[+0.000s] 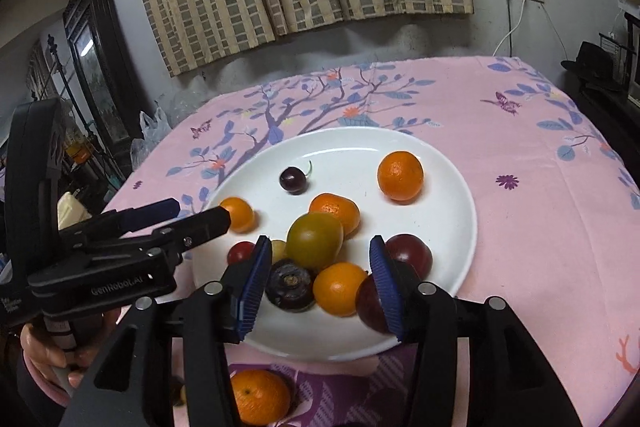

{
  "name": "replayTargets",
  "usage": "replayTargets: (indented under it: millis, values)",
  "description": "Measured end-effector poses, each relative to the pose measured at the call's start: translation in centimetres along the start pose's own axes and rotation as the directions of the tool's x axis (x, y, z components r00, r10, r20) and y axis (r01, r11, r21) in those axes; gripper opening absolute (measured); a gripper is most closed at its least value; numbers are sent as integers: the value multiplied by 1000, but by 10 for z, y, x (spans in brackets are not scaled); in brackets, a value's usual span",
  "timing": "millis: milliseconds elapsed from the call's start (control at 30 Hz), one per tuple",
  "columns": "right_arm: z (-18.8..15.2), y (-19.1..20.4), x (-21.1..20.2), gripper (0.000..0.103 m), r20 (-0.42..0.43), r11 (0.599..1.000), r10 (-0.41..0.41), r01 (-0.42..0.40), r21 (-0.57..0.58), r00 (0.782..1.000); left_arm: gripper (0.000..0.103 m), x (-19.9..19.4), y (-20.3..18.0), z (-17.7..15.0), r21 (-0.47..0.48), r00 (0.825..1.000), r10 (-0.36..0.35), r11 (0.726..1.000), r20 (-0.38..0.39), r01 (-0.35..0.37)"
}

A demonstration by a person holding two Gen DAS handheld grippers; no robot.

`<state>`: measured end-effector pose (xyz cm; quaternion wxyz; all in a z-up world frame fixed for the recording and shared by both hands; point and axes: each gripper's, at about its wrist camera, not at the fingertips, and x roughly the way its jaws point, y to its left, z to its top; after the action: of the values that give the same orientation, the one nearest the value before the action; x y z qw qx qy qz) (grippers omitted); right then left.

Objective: Organize fruits
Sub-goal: 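Place the citrus and mandarin on the plate, opening both tools, then grasp a large mandarin with the right tool while the left tool grasps a dark plum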

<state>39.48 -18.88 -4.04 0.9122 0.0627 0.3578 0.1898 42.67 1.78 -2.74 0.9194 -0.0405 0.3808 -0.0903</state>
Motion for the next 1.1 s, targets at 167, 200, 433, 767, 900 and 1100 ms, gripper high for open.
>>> replayTargets:
  millis: [167,200,433,767,900,1100]
  values:
    - [-21,10,-37,52,20,999,21,-20,-44,1000,96,-38,6,-18,13,998,34,999,49,-34]
    - [-29,12,-46,53,20,998,21,-20,-54,1000,96,-44,9,-26,10,998,40,999,58,-40]
    - [-80,2,-74,53,-33,998,28,-26,49,999,96,-65,36,-86,-39,996,84,996,11,-84]
    - [-115,1,-66,53,-160,995,64,-51,86,985,96,-78,39,-115,-38,995,98,994,-2,-98]
    - [-119,4,-60,52,-189,995,63,-48,85,980,96,-82,38,-118,-33,996,93,995,8,-93]
    - [-120,0,-54,47,-209,993,72,-52,104,975,96,-85,37,-119,-33,996,87,996,13,-87]
